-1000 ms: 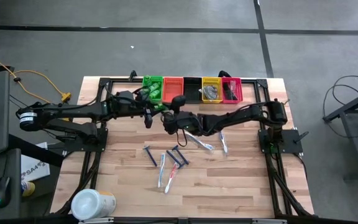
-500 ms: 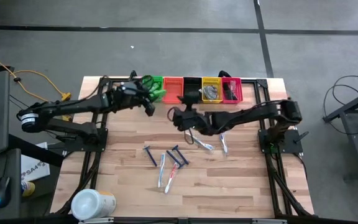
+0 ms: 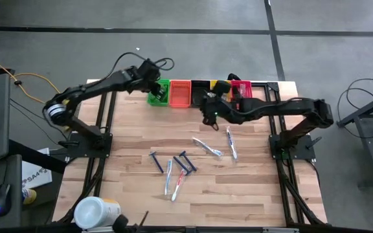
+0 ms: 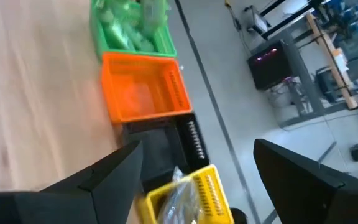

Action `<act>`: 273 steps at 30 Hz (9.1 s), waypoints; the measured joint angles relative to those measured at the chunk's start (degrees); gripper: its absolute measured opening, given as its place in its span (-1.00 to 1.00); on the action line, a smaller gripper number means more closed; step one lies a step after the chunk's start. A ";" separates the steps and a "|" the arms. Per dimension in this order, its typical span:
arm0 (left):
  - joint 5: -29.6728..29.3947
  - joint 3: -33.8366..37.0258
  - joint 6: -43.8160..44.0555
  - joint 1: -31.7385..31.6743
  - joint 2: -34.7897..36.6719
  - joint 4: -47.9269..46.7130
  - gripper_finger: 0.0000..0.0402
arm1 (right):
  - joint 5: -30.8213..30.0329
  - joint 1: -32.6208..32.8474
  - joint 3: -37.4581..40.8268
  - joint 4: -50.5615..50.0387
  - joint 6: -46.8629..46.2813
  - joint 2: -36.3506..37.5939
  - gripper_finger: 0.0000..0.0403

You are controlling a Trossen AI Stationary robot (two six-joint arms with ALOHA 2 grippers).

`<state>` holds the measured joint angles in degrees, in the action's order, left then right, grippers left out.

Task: Pick & Place Travel size toiletries
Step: Put the green shampoo bottle into the green bin, then put the blue toothbrush into the black bin, then put the light blue toothbrush into the black bin

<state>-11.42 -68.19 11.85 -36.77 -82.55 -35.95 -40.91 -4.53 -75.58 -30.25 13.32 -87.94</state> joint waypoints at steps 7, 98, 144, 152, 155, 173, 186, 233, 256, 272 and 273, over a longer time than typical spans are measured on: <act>1.64 -8.62 -0.04 -1.23 -10.50 -5.85 -0.52 | 0.95 -1.25 -0.01 -3.42 -1.29 1.39 0.50; -8.77 11.54 2.12 23.91 21.61 -3.15 -0.15 | 12.85 9.32 2.90 -38.42 -59.74 1.38 0.50; -15.01 19.33 8.34 35.75 32.56 -3.18 -0.15 | 32.55 14.33 33.01 -8.66 -85.69 1.38 0.14; -14.86 19.33 9.89 35.75 32.56 -4.16 -0.15 | 33.03 14.29 35.70 -7.24 -86.62 1.39 -0.15; -14.62 19.33 9.83 35.75 32.56 -4.56 -0.15 | 34.09 14.27 36.03 -7.00 -86.35 1.47 -0.26; -14.67 19.29 6.43 35.79 32.56 -3.33 -0.15 | 35.22 12.96 32.51 -7.98 -73.84 4.20 -0.88; -19.23 19.25 0.63 35.68 32.56 3.98 -0.15 | 30.66 -6.32 23.23 1.11 -45.54 10.53 -0.90; -19.21 19.25 3.87 35.66 32.53 4.60 -0.15 | 36.14 -25.00 7.27 11.35 -31.48 -8.94 -0.44; -11.87 19.55 7.91 36.24 34.44 -1.55 -0.15 | 27.06 6.04 7.27 -13.55 -51.95 0.55 -0.47; -12.09 24.05 10.52 45.96 39.79 -0.15 -0.15 | 27.88 18.20 7.27 -16.99 -60.63 -11.33 -0.24; -12.09 24.05 10.53 46.24 39.75 -0.17 -0.15 | 27.88 17.75 7.27 -16.99 -58.91 -12.24 -0.18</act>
<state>-23.51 -44.14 22.39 9.47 -42.80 -36.12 -13.03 13.22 -68.31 -47.24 -45.59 -100.19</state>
